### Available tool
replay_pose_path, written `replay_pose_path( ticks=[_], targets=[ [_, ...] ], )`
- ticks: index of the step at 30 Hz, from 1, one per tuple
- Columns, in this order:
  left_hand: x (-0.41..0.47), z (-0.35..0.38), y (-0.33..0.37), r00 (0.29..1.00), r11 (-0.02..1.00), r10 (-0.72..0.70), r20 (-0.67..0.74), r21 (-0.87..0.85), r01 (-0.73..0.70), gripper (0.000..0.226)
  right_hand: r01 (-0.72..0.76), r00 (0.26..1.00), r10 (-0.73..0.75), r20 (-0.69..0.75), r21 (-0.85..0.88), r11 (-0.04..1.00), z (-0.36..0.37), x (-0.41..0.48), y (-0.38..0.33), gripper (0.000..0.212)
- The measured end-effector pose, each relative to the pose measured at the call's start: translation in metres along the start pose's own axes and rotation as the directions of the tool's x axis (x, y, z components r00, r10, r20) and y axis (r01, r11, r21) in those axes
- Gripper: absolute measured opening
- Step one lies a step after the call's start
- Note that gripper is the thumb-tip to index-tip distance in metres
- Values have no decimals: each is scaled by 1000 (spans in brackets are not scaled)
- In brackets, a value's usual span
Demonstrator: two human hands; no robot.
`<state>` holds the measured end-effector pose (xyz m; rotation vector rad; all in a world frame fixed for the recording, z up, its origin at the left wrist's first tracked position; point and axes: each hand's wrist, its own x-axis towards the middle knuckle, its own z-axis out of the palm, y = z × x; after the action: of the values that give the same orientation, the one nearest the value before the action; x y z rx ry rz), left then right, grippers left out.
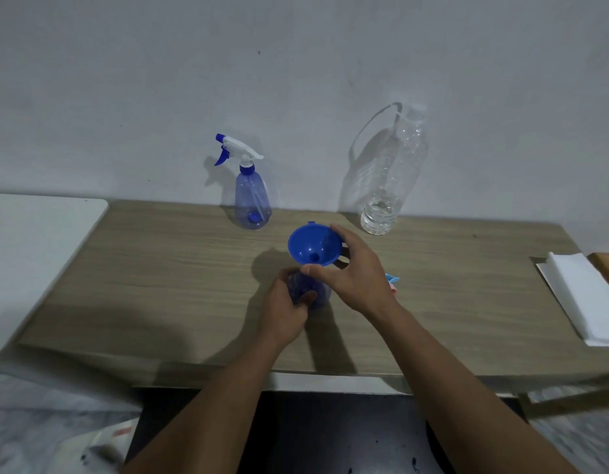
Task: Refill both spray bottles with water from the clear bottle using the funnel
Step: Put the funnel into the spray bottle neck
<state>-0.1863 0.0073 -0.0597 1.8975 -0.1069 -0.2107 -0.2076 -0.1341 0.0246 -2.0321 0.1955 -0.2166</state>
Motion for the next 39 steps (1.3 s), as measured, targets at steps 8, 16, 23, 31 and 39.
replay_pose_path(
  ticks=[8,16,23,31,39],
  targets=[
    [-3,3,1,1000,999,15,-19,-49,-15,42,-10,1000,10,-6,1,1000,1,-4,-3,88],
    [-16,0,0,997,998,-14,-81,-57,9,56,-5,1000,5,-22,-33,999,-3,-10,0,87],
    [-61,37,1,919,943,294,-262,234,-235,28,27,992,-37,-124,-85,996,-48,0,-3,65],
    [0,123,87,982,984,164,-92,84,-156,36,111,969,-183,-165,-371,922,-134,80,-8,71],
    [134,162,125,990,997,33,-135,78,-22,110,236,964,-264,-22,-378,895,-171,173,-3,85]
  ],
)
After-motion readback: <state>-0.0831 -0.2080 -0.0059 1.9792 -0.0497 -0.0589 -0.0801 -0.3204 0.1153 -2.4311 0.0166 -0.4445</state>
